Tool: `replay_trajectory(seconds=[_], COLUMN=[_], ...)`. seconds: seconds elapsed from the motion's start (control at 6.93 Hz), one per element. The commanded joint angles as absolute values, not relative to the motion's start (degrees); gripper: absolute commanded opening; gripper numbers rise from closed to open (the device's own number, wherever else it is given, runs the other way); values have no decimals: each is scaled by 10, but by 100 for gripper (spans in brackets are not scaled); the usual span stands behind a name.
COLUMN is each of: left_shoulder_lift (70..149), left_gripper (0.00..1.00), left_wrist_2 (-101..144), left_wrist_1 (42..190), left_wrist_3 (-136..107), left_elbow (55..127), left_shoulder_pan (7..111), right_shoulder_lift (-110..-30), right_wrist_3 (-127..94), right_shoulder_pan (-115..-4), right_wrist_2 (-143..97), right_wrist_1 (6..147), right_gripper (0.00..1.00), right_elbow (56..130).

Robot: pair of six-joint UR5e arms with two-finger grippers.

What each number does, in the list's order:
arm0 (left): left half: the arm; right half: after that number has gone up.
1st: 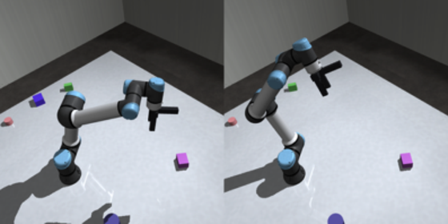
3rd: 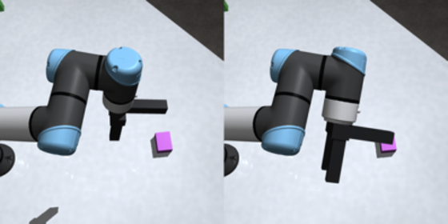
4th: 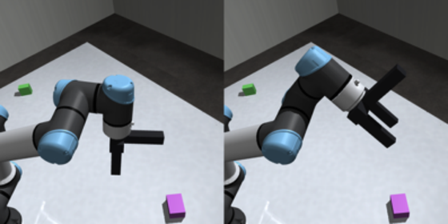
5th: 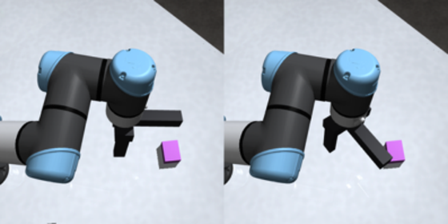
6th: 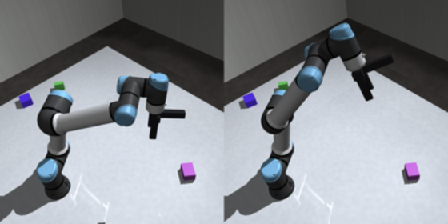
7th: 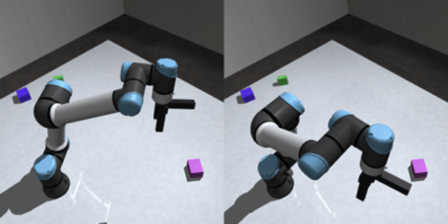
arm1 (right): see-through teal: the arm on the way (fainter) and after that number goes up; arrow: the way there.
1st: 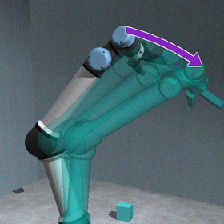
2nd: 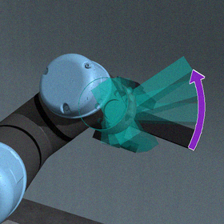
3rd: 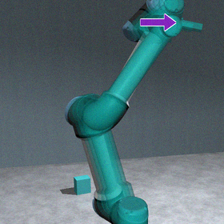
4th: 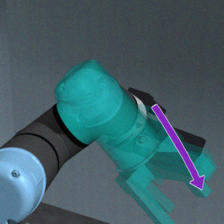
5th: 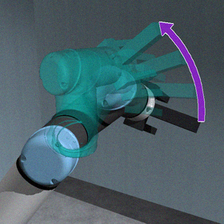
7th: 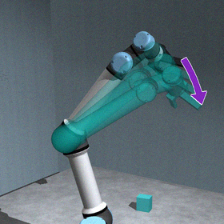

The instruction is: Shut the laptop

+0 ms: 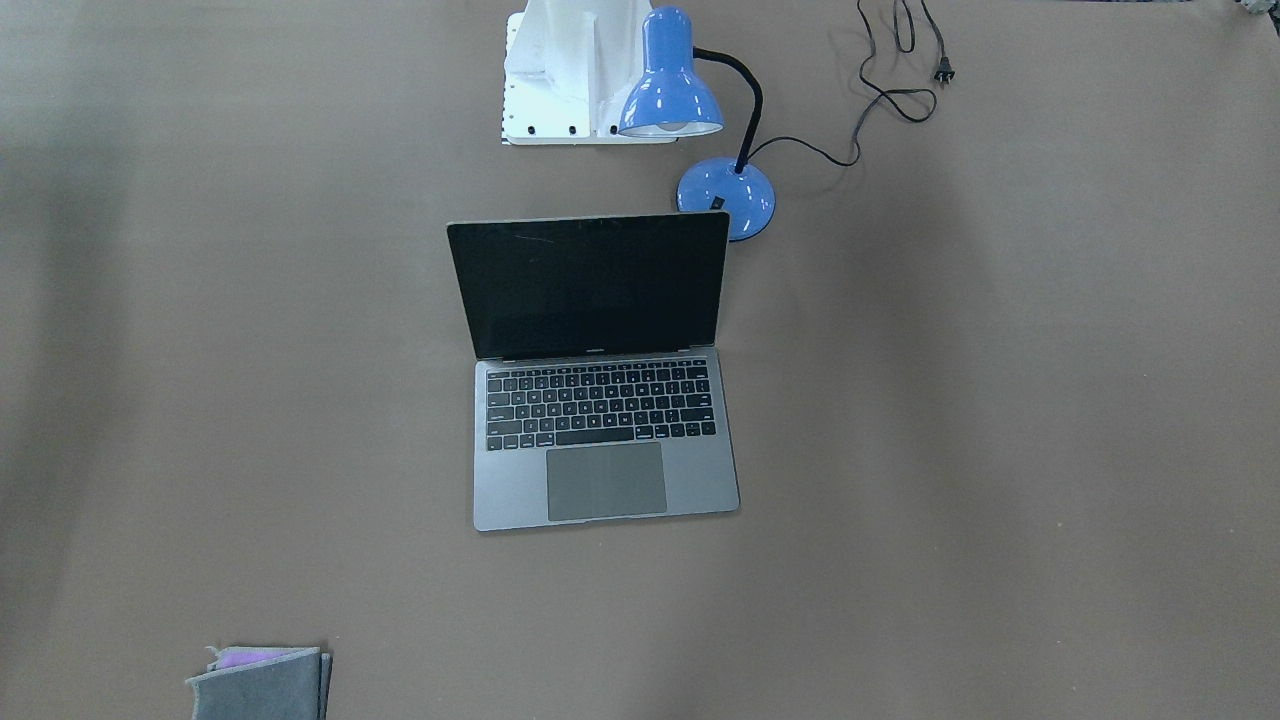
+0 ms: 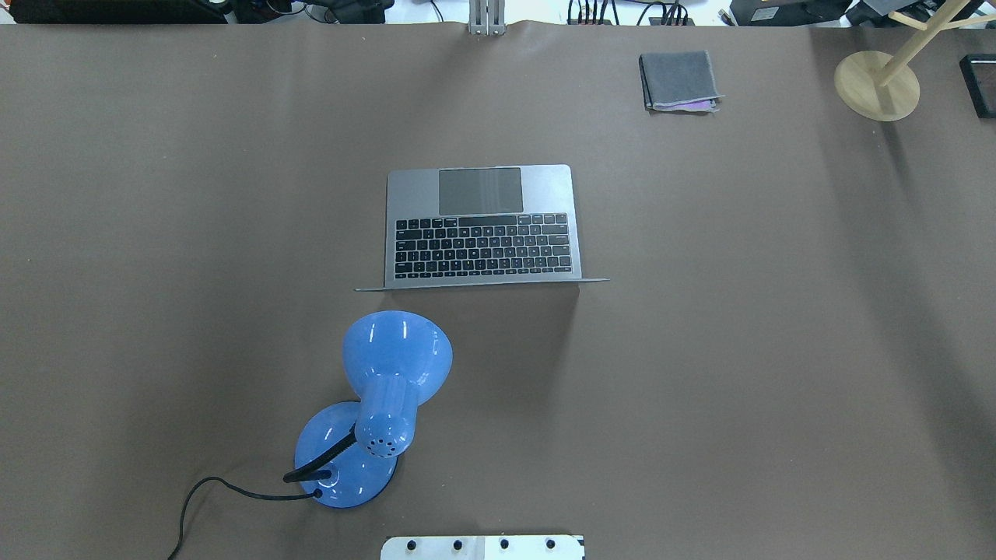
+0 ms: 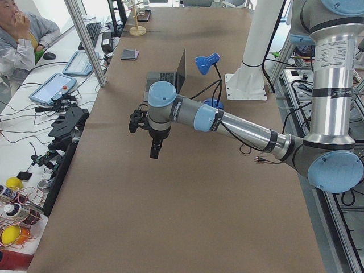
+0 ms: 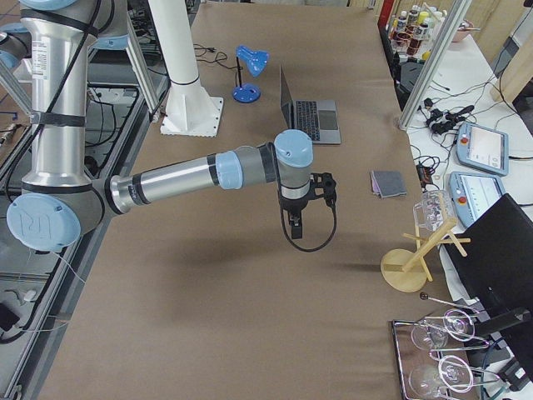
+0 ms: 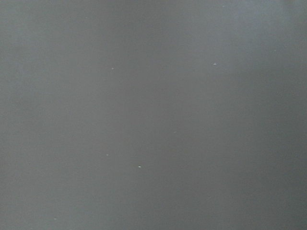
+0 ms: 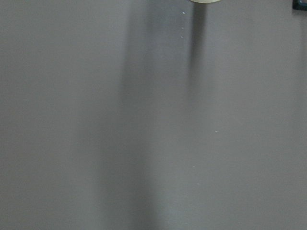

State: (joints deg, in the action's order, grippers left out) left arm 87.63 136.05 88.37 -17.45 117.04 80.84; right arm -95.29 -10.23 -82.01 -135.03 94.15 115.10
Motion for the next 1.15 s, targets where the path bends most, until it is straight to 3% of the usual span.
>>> replay_trajectory(seconds=[0.0, 0.14, 0.29, 0.43, 0.58, 0.72, 1.01], left_shoulder_lift=[914, 956, 998, 1034, 1069, 1089, 1106], left_gripper=[97, 91, 77, 46, 9, 0, 0], left_wrist_2=[1360, 1354, 1352, 1333, 1313, 1308, 1275], left_wrist_1=[916, 931, 931, 931, 928, 926, 925], left_wrist_3=[-415, -533, -614, -685, -740, -761, -766], left_elbow=[1236, 1245, 1250, 1250, 1249, 1247, 1244], left_shoulder_pan=[680, 613, 565, 519, 479, 453, 417], right_shoulder_lift=[-940, -920, -896, -870, -813, -767, -710], right_wrist_3=[-295, -356, -393, -443, -549, -640, -737], right_shoulder_pan=[-711, -668, -640, -604, -550, -501, -402], right_wrist_2=[-1349, -1350, -1352, -1352, -1344, -1327, -1281], right_wrist_1=[938, 938, 938, 938, 939, 939, 940], right_gripper=[98, 88, 62, 32, 0, 0, 0], right_elbow=[1251, 1279, 1285, 1288, 1289, 1289, 1288])
